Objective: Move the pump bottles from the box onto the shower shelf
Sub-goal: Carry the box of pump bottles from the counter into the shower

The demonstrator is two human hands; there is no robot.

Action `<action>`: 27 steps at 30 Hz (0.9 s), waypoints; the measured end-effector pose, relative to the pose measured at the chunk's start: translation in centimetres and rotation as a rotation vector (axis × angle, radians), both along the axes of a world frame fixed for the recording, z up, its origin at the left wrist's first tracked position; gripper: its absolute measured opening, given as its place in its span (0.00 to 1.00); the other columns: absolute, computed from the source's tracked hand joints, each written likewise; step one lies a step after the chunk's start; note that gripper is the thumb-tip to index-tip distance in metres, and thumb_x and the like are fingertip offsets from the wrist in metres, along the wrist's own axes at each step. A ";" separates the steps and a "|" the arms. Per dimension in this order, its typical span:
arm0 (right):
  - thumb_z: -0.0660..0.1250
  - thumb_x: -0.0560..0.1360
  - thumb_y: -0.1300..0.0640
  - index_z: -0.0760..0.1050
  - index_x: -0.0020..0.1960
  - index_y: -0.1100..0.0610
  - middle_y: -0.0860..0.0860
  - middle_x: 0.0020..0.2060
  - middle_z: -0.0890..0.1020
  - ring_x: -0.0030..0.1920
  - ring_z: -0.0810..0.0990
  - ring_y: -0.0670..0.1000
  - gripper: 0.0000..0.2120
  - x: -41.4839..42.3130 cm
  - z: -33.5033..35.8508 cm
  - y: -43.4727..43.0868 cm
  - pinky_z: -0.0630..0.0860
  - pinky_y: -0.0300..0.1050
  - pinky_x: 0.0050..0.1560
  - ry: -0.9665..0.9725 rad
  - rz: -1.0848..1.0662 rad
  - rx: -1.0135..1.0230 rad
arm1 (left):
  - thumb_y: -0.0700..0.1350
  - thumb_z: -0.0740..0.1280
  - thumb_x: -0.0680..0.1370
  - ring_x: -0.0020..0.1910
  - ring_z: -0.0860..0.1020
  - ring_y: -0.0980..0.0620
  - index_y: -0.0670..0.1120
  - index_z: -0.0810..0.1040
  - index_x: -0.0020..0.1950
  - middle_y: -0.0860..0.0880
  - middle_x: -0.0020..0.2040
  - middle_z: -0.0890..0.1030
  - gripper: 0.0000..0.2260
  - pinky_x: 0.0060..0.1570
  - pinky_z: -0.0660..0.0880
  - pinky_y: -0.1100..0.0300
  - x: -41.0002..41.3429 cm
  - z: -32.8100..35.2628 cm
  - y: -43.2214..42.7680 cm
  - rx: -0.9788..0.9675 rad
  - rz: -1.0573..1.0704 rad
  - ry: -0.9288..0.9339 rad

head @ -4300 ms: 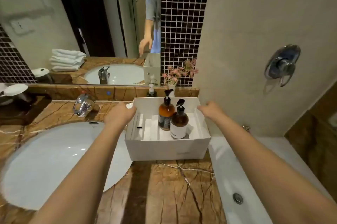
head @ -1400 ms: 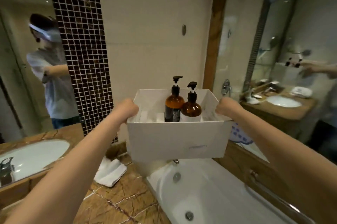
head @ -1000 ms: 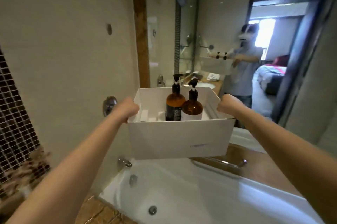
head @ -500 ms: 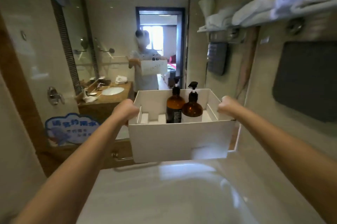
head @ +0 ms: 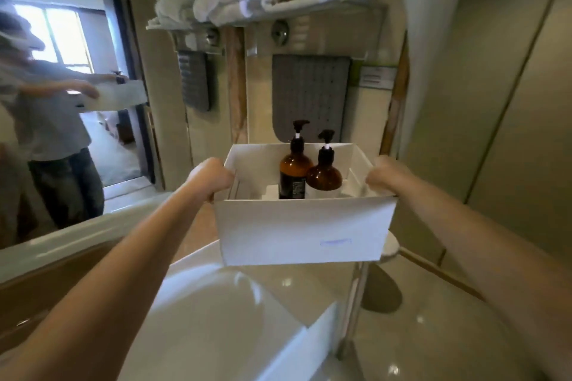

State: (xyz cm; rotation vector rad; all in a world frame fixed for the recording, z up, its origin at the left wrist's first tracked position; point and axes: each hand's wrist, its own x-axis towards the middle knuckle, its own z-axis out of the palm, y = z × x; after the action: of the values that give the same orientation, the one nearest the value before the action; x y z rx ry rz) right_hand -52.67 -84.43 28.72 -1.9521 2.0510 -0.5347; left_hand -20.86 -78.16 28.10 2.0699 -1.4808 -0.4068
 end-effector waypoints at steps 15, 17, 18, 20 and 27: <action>0.62 0.74 0.60 0.71 0.41 0.61 0.53 0.32 0.74 0.34 0.74 0.52 0.05 -21.6 0.8 9.1 0.67 0.42 0.29 0.038 -0.629 0.026 | 0.41 0.63 0.75 0.40 0.79 0.43 0.38 0.78 0.51 0.41 0.43 0.80 0.09 0.36 0.78 0.53 -24.3 1.5 -8.3 0.064 -0.576 0.020; 0.61 0.75 0.60 0.70 0.38 0.61 0.53 0.31 0.73 0.32 0.73 0.51 0.08 -23.1 1.1 10.1 0.66 0.41 0.28 0.036 -0.699 0.014 | 0.41 0.62 0.76 0.41 0.79 0.42 0.38 0.76 0.54 0.40 0.47 0.79 0.11 0.33 0.77 0.53 -26.6 1.8 -9.0 0.064 -0.645 0.020; 0.62 0.75 0.60 0.71 0.37 0.61 0.54 0.31 0.74 0.32 0.73 0.51 0.09 -23.9 1.1 10.6 0.66 0.41 0.28 0.028 -0.731 0.014 | 0.40 0.61 0.75 0.39 0.78 0.42 0.36 0.76 0.55 0.40 0.46 0.78 0.11 0.29 0.75 0.54 -27.7 1.9 -9.3 0.057 -0.671 0.017; 0.62 0.75 0.59 0.72 0.37 0.62 0.54 0.32 0.74 0.33 0.74 0.52 0.09 -25.0 1.2 11.4 0.67 0.41 0.29 0.022 -0.777 0.022 | 0.38 0.61 0.75 0.42 0.78 0.39 0.34 0.75 0.55 0.38 0.46 0.77 0.11 0.32 0.76 0.52 -29.6 1.9 -10.2 0.041 -0.702 0.010; 0.63 0.73 0.62 0.73 0.40 0.63 0.56 0.34 0.76 0.40 0.77 0.56 0.04 -27.1 0.8 12.0 0.70 0.42 0.37 0.034 -0.885 0.080 | 0.40 0.62 0.74 0.36 0.78 0.44 0.35 0.76 0.52 0.40 0.39 0.78 0.11 0.29 0.73 0.57 -32.8 1.1 -12.7 0.055 -0.797 -0.091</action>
State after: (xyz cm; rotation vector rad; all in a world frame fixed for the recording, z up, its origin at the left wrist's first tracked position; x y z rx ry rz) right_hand -79.77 -72.43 29.56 -0.9191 2.8394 -0.5580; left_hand -53.71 -90.85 29.23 1.4633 -2.3390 -0.6538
